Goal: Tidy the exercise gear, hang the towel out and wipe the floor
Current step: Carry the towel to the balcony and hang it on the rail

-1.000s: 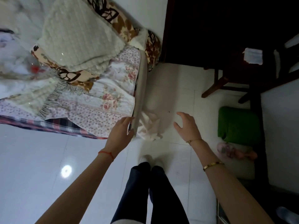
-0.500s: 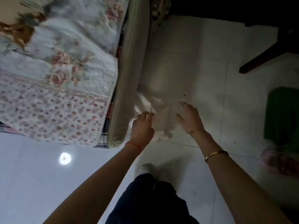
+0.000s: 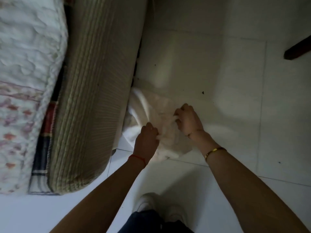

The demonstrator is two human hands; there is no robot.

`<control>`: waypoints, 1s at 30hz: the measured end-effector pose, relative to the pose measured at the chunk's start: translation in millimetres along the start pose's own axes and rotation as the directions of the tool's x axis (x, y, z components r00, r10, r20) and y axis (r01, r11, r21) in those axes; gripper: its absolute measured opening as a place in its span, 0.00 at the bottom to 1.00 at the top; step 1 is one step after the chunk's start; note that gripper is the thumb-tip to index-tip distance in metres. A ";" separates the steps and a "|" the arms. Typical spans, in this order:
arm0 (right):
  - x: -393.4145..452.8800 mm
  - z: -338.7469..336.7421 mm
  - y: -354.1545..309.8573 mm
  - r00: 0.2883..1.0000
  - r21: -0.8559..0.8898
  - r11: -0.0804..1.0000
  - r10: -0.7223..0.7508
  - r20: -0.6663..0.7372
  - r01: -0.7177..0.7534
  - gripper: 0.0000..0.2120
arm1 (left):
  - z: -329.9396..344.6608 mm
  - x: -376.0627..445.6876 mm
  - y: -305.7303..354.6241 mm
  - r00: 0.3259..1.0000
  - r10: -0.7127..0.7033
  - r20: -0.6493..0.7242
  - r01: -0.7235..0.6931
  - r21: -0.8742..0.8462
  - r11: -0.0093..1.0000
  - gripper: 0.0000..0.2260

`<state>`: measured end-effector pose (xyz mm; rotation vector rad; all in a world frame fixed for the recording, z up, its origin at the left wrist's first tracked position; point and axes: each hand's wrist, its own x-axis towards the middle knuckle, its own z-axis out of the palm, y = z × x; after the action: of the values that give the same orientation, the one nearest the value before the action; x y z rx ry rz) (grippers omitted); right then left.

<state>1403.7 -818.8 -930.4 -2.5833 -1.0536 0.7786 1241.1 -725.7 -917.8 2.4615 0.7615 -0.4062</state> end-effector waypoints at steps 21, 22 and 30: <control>-285.0 -474.6 -156.6 0.824 0.641 0.766 0.328 -0.461 0.053 0.02 | -471.3 -202.3 274.5 0.917 0.365 -0.160 -0.395 -0.252 0.883 0.13; -303.6 -499.7 -164.8 0.816 0.635 0.770 0.326 -0.478 0.065 0.02 | -493.6 -215.8 291.2 0.908 0.390 -0.156 -0.418 -0.246 0.875 0.13; -437.8 -648.7 -198.2 0.720 0.523 0.843 0.286 -0.632 0.123 0.08 | -615.9 -314.1 420.9 0.808 0.574 -0.136 -0.588 -0.261 0.766 0.13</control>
<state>1392.3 -1002.0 -144.3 -2.1172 -0.3910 0.0315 1317.2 -810.1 -116.3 2.2729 0.0290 0.0087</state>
